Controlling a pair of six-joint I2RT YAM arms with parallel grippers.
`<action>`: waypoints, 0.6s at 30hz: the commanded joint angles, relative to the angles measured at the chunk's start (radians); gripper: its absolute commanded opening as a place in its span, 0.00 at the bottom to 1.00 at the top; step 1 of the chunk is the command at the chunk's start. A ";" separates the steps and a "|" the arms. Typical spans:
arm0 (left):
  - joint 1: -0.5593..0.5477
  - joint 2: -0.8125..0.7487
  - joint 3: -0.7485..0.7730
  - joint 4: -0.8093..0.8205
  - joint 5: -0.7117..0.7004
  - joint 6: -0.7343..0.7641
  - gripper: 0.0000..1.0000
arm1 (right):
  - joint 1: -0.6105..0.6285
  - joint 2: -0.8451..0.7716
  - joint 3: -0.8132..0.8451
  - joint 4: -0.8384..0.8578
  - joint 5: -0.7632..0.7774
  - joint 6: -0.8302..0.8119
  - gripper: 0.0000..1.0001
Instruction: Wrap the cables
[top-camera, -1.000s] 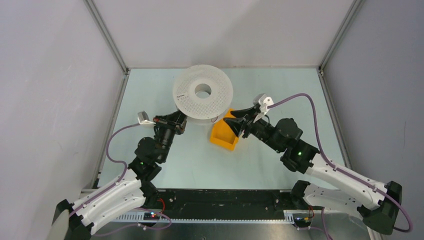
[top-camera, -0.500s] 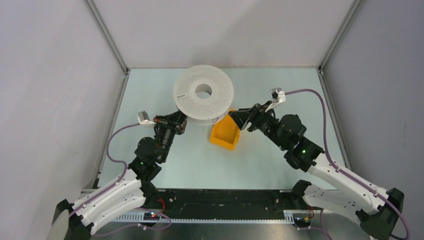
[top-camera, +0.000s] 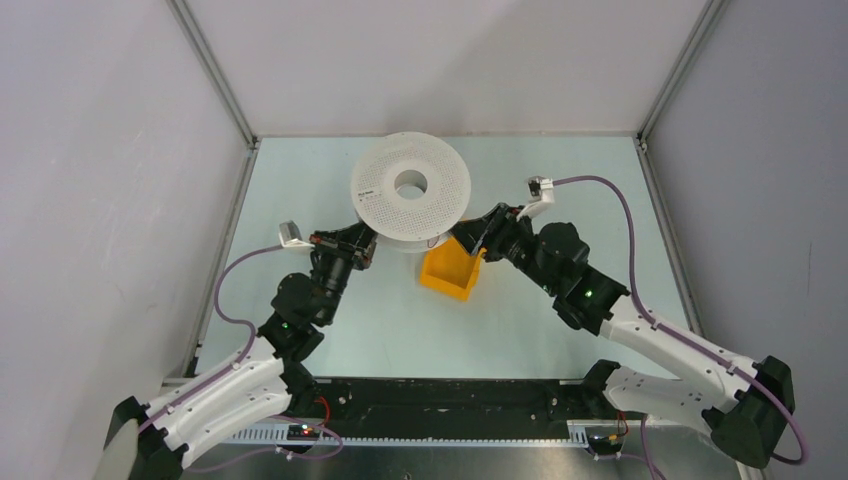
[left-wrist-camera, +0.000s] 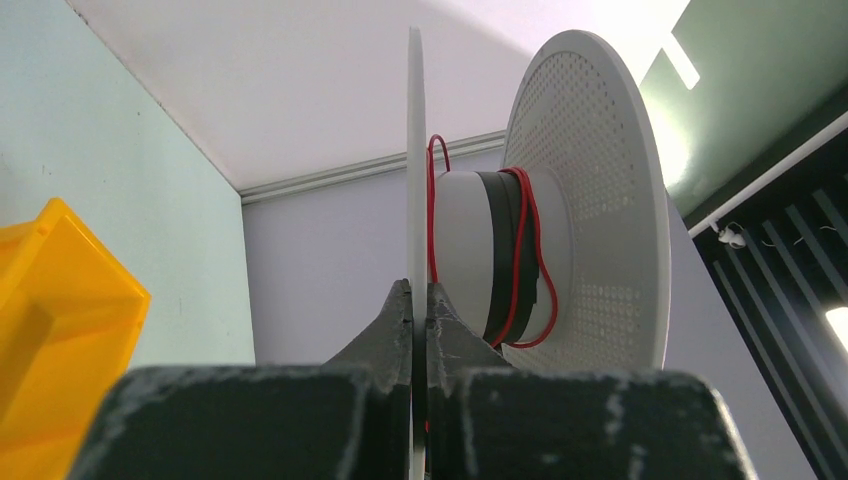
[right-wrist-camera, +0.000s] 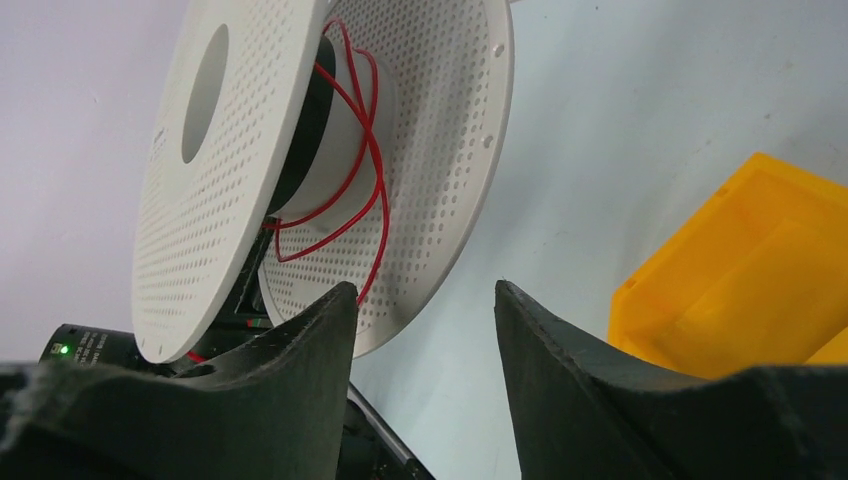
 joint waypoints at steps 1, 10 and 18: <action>-0.001 -0.006 0.039 0.098 0.011 -0.022 0.00 | -0.004 0.023 0.004 0.041 0.010 0.043 0.56; -0.001 0.003 0.039 0.111 0.017 -0.026 0.00 | 0.007 0.071 -0.001 0.069 0.013 0.087 0.48; -0.002 0.030 0.047 0.134 0.041 -0.039 0.00 | 0.034 0.145 -0.001 0.212 0.028 0.105 0.43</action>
